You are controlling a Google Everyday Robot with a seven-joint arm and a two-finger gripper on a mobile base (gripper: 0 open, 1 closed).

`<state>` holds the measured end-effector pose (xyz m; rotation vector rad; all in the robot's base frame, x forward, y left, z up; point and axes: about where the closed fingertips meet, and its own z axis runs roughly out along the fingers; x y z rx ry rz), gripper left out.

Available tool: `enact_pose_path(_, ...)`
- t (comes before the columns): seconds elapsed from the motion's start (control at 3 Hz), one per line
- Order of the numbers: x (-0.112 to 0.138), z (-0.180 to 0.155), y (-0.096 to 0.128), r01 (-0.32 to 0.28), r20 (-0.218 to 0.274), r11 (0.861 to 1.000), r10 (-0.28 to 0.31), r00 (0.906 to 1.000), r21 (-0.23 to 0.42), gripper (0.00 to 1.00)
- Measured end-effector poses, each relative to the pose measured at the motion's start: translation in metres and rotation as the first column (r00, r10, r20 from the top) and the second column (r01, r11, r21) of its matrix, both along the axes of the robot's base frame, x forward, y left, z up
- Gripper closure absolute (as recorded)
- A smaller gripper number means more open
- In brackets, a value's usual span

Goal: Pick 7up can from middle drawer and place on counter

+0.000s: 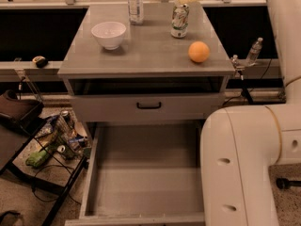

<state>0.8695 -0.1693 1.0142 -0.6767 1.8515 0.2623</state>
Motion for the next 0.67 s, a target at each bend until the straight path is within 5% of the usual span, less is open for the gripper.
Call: enact_pose_path(0.67,-0.097,0.055,-0.051,0.051,-0.151,0.986,-0.075,0.9857,-0.156,0.00)
